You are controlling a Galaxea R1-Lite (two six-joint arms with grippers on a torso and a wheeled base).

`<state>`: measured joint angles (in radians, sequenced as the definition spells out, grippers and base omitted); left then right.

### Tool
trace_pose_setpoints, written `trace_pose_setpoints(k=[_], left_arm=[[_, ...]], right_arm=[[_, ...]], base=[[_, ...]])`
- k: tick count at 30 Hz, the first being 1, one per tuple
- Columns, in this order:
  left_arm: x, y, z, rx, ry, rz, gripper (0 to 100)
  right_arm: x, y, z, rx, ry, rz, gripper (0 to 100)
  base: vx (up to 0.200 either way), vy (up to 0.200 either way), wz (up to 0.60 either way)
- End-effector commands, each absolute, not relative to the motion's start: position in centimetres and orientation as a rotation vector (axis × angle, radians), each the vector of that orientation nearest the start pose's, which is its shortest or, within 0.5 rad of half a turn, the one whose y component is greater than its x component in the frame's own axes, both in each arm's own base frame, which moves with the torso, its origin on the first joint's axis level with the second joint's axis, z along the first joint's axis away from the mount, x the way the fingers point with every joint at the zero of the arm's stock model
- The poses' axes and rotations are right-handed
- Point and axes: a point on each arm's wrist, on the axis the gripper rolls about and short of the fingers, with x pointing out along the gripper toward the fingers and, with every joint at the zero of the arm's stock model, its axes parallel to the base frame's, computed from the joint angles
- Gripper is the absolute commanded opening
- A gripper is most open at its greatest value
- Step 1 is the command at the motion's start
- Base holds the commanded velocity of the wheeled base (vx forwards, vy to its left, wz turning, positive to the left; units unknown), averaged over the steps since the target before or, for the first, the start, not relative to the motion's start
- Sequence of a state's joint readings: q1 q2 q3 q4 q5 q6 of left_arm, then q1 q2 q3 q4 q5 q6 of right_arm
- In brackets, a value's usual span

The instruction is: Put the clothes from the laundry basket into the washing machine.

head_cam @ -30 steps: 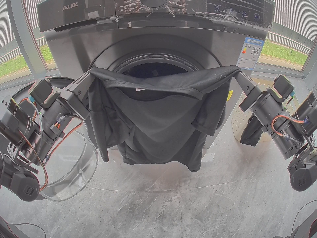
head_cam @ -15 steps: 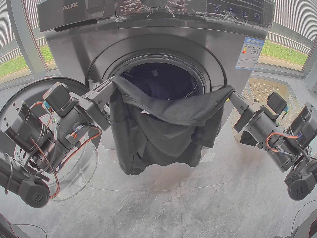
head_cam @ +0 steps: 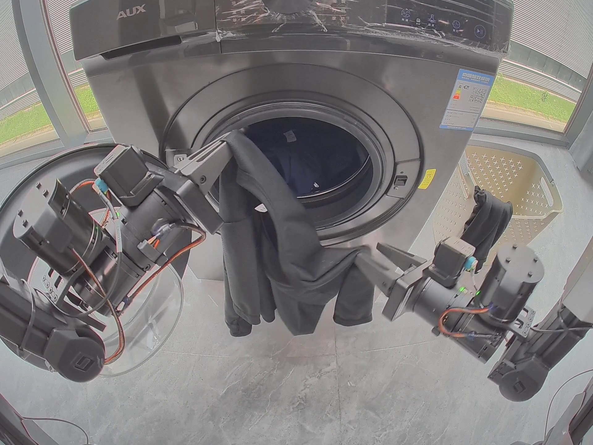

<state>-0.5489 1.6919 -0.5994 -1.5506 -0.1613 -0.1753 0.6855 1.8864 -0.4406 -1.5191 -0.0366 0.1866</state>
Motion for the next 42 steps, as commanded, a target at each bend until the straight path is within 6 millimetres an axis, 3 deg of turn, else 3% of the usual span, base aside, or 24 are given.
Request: trace_pose_setpoints(k=[1,6,8,9,17,22,30,34,42], left_arm=[[23.5,-14.9,22.3,-0.257,-0.4,-0.739,0],[23.4,-15.2,22.5,-0.261,-0.405,-0.751,0],[23.4,-15.2,22.5,-0.261,-0.405,-0.751,0],[23.3,-15.2,22.5,-0.26,-0.407,-0.752,0],[23.2,-15.1,23.0,-0.264,-0.426,-0.751,0],[23.1,-15.1,22.9,-0.264,-0.422,-0.753,0],[22.5,-15.8,22.9,-0.268,-0.42,-0.784,0],[21.7,-16.2,23.4,-0.272,-0.435,-0.808,0],[21.7,-16.2,23.7,-0.274,-0.451,-0.807,0]], right_arm=[[22.4,19.5,9.0,0.149,0.135,0.669,100],[22.4,19.6,6.4,0.1,0.227,0.675,100],[22.4,19.6,6.4,0.1,0.227,0.675,100],[22.5,20.3,5.2,0.079,0.257,0.698,100],[21.2,21.7,1.8,0.033,0.371,0.771,100],[20.9,22.0,1.6,0.036,0.379,0.787,100],[24.9,24.3,4.2,0.112,0.184,0.784,100],[28.6,25.6,5.8,0.151,0.055,0.755,100],[32.3,25.7,3.3,0.117,0.045,0.728,100]], base=[[0.0,0.0,0.0],[0.0,0.0,0.0],[0.0,0.0,0.0],[0.0,0.0,0.0],[0.0,0.0,0.0],[0.0,0.0,0.0],[0.0,0.0,0.0],[0.0,0.0,0.0],[0.0,0.0,0.0]])
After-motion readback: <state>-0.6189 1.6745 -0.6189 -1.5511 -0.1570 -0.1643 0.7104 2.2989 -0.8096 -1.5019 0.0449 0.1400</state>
